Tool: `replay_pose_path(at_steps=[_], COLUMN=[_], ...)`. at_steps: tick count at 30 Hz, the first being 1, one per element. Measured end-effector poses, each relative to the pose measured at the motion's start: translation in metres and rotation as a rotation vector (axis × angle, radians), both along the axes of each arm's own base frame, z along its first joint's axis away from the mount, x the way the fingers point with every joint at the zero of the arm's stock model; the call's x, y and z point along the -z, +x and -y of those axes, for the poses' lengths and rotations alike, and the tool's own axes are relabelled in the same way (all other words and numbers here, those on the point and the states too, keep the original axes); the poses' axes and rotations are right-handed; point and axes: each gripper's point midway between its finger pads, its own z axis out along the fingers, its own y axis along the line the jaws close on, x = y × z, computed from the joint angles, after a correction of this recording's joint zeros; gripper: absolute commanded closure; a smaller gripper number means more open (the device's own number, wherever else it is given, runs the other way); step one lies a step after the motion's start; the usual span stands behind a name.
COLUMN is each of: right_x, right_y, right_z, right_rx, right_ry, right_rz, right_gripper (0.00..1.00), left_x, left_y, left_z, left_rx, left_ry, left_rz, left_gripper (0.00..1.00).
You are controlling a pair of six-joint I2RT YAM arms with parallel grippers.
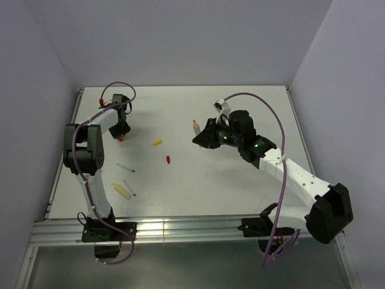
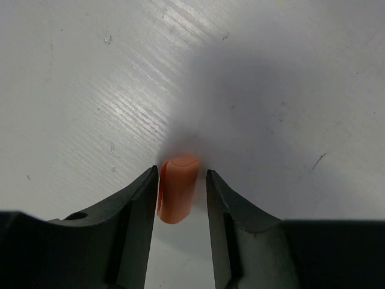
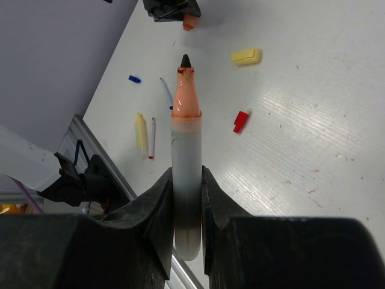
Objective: Insert the pens into the pen caps
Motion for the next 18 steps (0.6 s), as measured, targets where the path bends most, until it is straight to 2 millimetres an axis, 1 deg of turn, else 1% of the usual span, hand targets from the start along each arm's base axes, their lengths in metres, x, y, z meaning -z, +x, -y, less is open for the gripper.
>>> replay_pose_path(at_steps=[4,7,8,9,11,12,14,18], right_x=[0.0001,0.0003,0.0003,0.0003,0.0004,0.0003,0.0003,0.0007], right_y=[0.0001,0.0000,0.0000,0.0000,0.0000,0.0000,0.0000,0.0000], right_z=[0.0000,0.0000,0.0000,0.0000,0.0000,0.0000,0.0000,-0.0002], right_rx=[0.000,0.000,0.000,0.000,0.000,0.000,0.000,-0.001], right_ry=[0.000,-0.001,-0.001,-0.001,-0.001,-0.001,-0.001,-0.001], right_rz=[0.000,-0.001,-0.001,-0.001,-0.001,-0.001,-0.001,-0.002], right_gripper=[1.00,1.00,1.00,1.00,1.00,1.00,1.00,1.00], left_x=[0.0034,0.0037,0.0036,0.0037,0.0036,0.0036,0.0036,0.0038], left_y=[-0.0003,-0.0005,-0.0003,-0.0003,-0.0001,-0.0001,-0.0001,0.0000], left_z=[0.0005,0.0018,0.0021,0.0025,0.0028,0.0031,0.0034,0.0042], left_rx=[-0.006,-0.010,-0.010,-0.009,-0.009,-0.009,-0.008,-0.006], left_ry=[-0.002,-0.005,-0.005,-0.006,-0.007,-0.007,-0.007,-0.011], left_rz=[-0.005,-0.003,-0.003,-0.003,-0.002,-0.001,-0.002,-0.002], left_gripper=[0.60,0.68,0.72,0.79,0.86,0.94,1.00,1.00])
